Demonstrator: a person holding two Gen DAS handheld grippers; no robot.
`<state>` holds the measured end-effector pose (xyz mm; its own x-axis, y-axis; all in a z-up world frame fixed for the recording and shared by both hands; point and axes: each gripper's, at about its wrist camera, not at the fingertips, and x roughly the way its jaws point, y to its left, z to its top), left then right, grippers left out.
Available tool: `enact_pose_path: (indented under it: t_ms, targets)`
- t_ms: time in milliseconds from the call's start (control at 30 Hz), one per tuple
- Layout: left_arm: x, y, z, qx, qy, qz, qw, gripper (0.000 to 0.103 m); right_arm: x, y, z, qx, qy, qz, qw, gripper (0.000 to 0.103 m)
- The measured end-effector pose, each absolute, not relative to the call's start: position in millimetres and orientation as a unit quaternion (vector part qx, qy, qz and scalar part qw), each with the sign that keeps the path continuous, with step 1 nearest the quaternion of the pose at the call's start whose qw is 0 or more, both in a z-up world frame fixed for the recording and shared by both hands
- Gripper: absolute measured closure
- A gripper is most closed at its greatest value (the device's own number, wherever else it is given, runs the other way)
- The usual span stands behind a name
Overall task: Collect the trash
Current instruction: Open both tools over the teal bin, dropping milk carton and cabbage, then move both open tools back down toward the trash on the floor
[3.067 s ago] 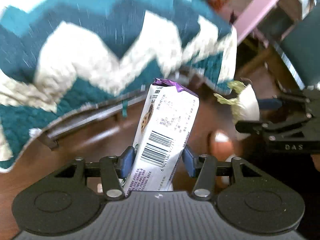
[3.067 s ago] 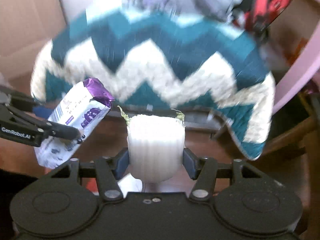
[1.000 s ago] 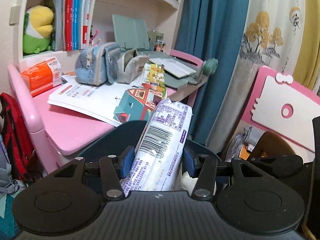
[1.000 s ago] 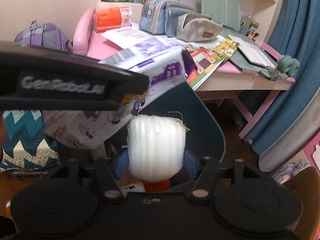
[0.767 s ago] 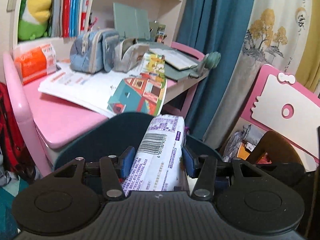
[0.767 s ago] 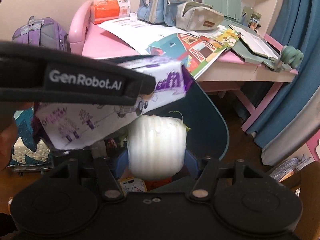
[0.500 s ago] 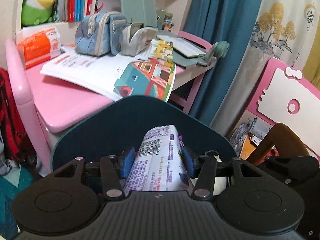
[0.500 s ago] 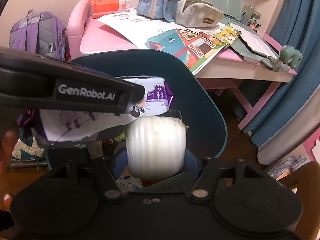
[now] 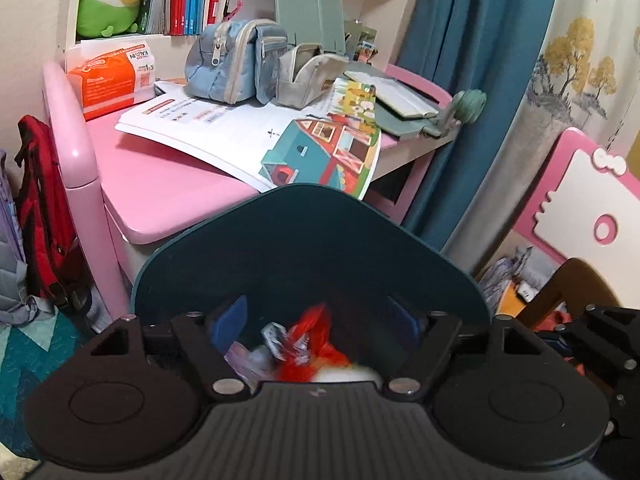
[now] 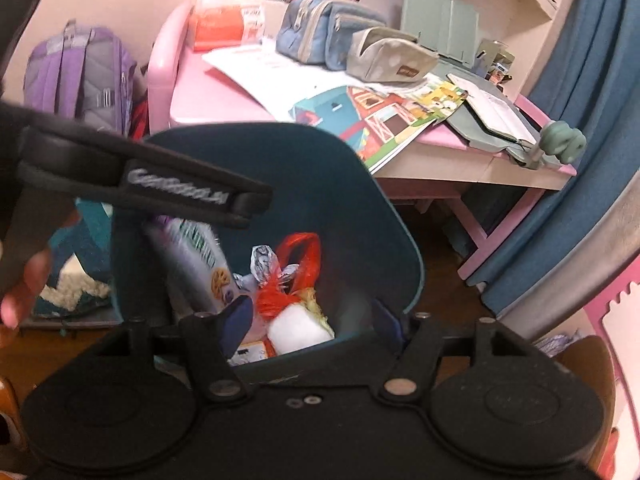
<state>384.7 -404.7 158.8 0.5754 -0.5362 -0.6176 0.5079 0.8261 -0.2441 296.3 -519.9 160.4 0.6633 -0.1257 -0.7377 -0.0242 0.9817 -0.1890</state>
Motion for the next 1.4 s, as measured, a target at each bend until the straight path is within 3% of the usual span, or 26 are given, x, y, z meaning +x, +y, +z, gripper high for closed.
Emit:
enact_pose_path:
  t_ms: [400, 800, 1133, 1400]
  targets:
    - [309, -338, 205, -0.004, 0.293, -0.307, 0.905, 0.023, 250, -470, 202, -0.065, 0.351, 0.009, 0.934, 0.037]
    - [272, -159, 205, -0.021, 0.273, -0.189, 0.943, 0.022, 242, -364, 201, -0.003, 0.339, 0.091, 0.936, 0.035]
    - [255, 28, 130, -0.026, 0.268, -0.132, 0.954, 0.021, 273, -236, 132, -0.033, 0.353, 0.165, 0.92, 0.035]
    - [233, 103, 51, -0.065, 0.311, -0.116, 0.941, 0.019, 272, -156, 43, -0.019, 0.43, 0.203, 0.879, 0.034]
